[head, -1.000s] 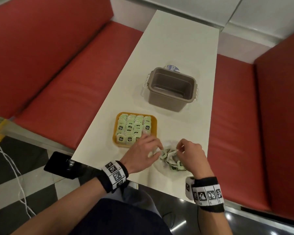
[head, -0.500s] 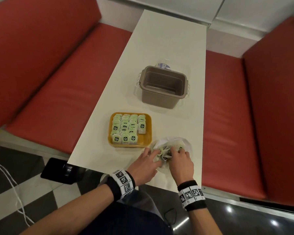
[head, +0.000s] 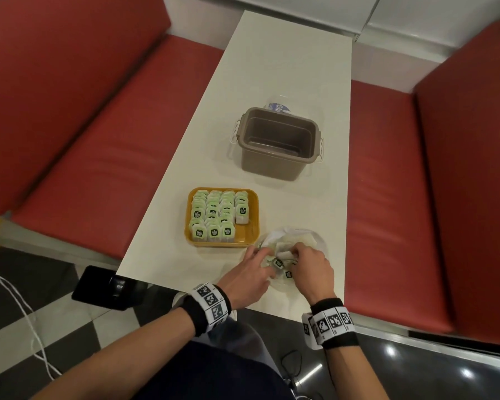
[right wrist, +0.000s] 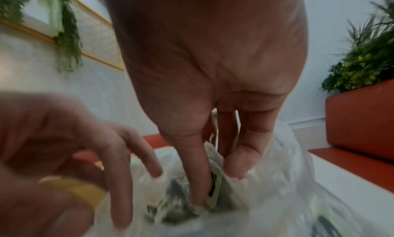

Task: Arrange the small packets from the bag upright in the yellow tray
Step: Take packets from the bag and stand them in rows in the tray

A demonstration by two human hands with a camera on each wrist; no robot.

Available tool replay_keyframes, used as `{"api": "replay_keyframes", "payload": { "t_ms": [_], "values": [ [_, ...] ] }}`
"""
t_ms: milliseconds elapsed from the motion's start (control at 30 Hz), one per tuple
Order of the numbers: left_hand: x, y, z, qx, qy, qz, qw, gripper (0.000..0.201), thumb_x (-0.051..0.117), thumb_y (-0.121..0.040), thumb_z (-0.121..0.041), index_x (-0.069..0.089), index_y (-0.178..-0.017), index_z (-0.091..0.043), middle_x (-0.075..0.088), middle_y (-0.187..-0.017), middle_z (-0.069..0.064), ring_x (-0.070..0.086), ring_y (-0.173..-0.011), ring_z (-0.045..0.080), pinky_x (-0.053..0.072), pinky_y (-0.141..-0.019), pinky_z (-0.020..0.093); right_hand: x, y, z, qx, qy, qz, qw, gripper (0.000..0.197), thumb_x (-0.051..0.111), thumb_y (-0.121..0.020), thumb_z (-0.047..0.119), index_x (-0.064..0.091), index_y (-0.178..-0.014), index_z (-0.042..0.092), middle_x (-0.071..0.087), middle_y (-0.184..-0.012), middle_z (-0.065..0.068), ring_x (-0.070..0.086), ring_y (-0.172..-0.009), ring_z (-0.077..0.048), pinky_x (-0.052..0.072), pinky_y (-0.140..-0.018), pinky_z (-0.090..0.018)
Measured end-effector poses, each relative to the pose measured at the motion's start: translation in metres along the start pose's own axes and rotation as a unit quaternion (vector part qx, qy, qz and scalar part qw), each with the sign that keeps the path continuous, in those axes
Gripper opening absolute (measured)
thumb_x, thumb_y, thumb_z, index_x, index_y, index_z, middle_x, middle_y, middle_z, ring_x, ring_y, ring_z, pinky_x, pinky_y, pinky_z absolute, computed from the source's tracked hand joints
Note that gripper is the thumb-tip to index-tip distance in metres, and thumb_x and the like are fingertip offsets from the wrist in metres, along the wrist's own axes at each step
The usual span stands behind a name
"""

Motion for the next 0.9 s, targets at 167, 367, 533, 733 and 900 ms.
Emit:
{"api": "replay_keyframes", "payload": {
  "t_ms": [167,367,533,733,900],
  "values": [
    [-0.002,-0.003,0.005,-0.014,0.017,-0.006,1.0,0.027,0.061,-0.103,-0.018,0.072,-0.127,-0.017,0.036,-0.161,0.005,0.022,-0.151,0.031,0.042,-0.12,0.043,-0.026,0.01,-0.003,0.002,-0.066,-0.04,0.997,0.013,0.074,-0.095,0.027,0.072,-0.108,0.028,0.065,-0.115,0.004,0.066,-0.093,-0.029,0.045,-0.072,-0.037],
    [-0.01,-0.003,0.004,0.005,0.014,-0.045,0.999,0.022,0.063,-0.103,-0.021,0.074,-0.122,-0.022,0.042,-0.16,0.0,0.03,-0.147,0.029,0.042,-0.117,0.041,-0.036,0.012,-0.014,0.008,-0.195,-0.071,0.978,0.015,0.08,-0.093,0.039,0.067,-0.099,0.035,0.075,-0.094,0.015,0.069,-0.085,-0.016,0.053,-0.068,-0.038],
    [-0.026,0.002,0.008,0.026,0.039,-0.103,0.994,0.018,0.063,-0.104,-0.026,0.073,-0.118,-0.025,0.053,-0.15,-0.004,0.043,-0.134,0.024,0.046,-0.112,0.044,-0.023,0.01,-0.017,0.012,-0.224,-0.032,0.974,0.017,0.085,-0.089,0.036,0.072,-0.099,0.033,0.078,-0.096,0.014,0.074,-0.093,-0.02,0.059,-0.079,-0.041],
    [-0.092,0.02,0.035,-0.118,0.311,-0.186,0.924,0.042,0.052,-0.111,-0.049,0.053,-0.146,-0.026,0.062,-0.14,-0.011,0.06,-0.123,-0.002,0.055,-0.107,0.037,-0.096,0.02,0.016,-0.046,-0.334,-0.057,0.94,0.017,0.089,-0.088,0.029,0.076,-0.099,0.032,0.08,-0.089,0.018,0.075,-0.09,0.0,0.058,-0.08,-0.026],
    [-0.135,0.027,0.031,-0.13,0.584,-0.224,0.769,0.05,0.044,-0.106,-0.058,0.058,-0.142,-0.026,0.072,-0.133,0.001,0.069,-0.125,0.019,0.056,-0.106,0.047,-0.131,0.038,0.1,-0.144,-0.499,0.089,0.85,0.023,0.087,-0.092,0.016,0.078,-0.112,0.019,0.084,-0.103,-0.001,0.08,-0.096,-0.022,0.061,-0.082,-0.035]
  ]
}}
Point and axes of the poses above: each hand's wrist, its own y-axis away from the middle knuckle, its own x-axis out of the palm, z = x × y, the point moved 8 cm from there along -y, towards the middle knuckle
